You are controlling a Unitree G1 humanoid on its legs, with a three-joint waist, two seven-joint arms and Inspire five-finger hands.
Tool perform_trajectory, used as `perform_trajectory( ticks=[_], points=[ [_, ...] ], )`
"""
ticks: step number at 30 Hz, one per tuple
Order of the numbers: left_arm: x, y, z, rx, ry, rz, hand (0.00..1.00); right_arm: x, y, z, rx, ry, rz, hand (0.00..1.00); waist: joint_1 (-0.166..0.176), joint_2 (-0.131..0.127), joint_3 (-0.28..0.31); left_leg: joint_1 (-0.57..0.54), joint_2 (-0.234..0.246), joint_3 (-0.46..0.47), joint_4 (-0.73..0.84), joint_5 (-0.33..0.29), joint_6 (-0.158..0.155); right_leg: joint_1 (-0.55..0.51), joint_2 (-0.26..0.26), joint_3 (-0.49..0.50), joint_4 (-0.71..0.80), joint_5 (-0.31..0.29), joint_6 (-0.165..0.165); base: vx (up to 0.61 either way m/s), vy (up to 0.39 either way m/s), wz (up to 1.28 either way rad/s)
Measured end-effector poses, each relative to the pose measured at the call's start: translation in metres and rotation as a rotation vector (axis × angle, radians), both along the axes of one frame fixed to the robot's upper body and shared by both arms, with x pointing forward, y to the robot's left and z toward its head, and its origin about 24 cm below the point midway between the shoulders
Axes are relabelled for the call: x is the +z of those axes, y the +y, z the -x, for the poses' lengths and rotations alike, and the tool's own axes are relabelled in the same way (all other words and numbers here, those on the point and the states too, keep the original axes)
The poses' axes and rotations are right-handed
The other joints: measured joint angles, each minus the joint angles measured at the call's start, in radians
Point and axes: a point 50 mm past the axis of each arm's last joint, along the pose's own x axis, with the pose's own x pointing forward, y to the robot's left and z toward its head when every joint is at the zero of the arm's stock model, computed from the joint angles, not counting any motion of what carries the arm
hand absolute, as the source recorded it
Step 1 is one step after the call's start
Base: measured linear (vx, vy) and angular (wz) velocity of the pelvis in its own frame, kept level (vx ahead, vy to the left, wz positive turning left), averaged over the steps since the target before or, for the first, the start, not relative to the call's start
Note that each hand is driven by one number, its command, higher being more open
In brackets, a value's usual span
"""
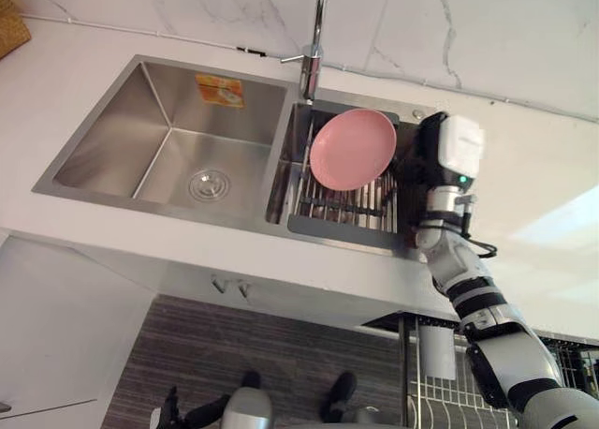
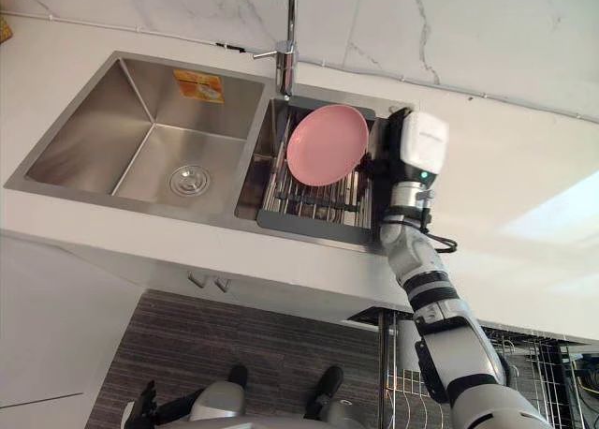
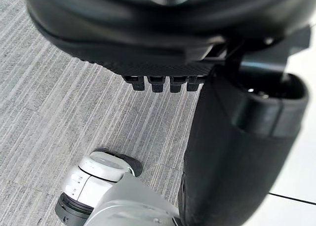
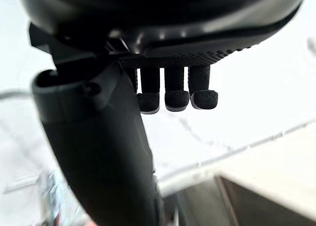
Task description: Walk over to the sink, pick up the cup, carry it to the dishwasher, place the cup inside the dishwasher, then close the dishwasher door
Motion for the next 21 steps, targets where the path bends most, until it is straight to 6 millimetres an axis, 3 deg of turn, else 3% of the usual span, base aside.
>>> perform_trajectory(
  ticks=[4,5,11,21],
  points=[
    [0.001,0.000,-0.002,0.002,-0.008,-0.005,1.00,0.001,-0.001,0.000,-0.002,-0.007,-0.057,0.00,-0.003,0.000,0.000,0.011,-0.001,0.003,-0.001,0.000,0.000,0.010,-0.001,0.001,0.000,0.000,0.000,0.00,0.000,0.00],
    [0.001,-0.001,-0.002,0.002,-0.008,-0.005,1.00,0.001,-0.001,0.000,0.000,-0.009,-0.074,1.00,-0.003,0.000,0.000,0.012,-0.001,0.003,-0.001,0.000,0.000,0.011,-0.002,0.001,0.000,0.000,0.000,0.00,0.000,0.00],
    [0.000,-0.001,-0.001,0.004,-0.008,-0.003,1.00,0.003,0.003,-0.001,0.033,-0.004,-0.120,1.00,-0.004,0.000,0.000,0.014,-0.001,0.006,-0.001,0.000,0.000,0.012,-0.002,0.003,0.000,0.000,0.001,0.00,0.000,-0.01],
    [0.003,-0.001,-0.005,-0.001,-0.021,-0.004,1.00,-0.003,0.021,0.005,0.271,0.157,0.071,1.00,-0.014,-0.001,-0.001,0.022,-0.001,0.021,-0.007,0.000,0.000,0.011,-0.002,0.016,0.000,0.000,0.001,-0.01,0.007,-0.03]
  ],
)
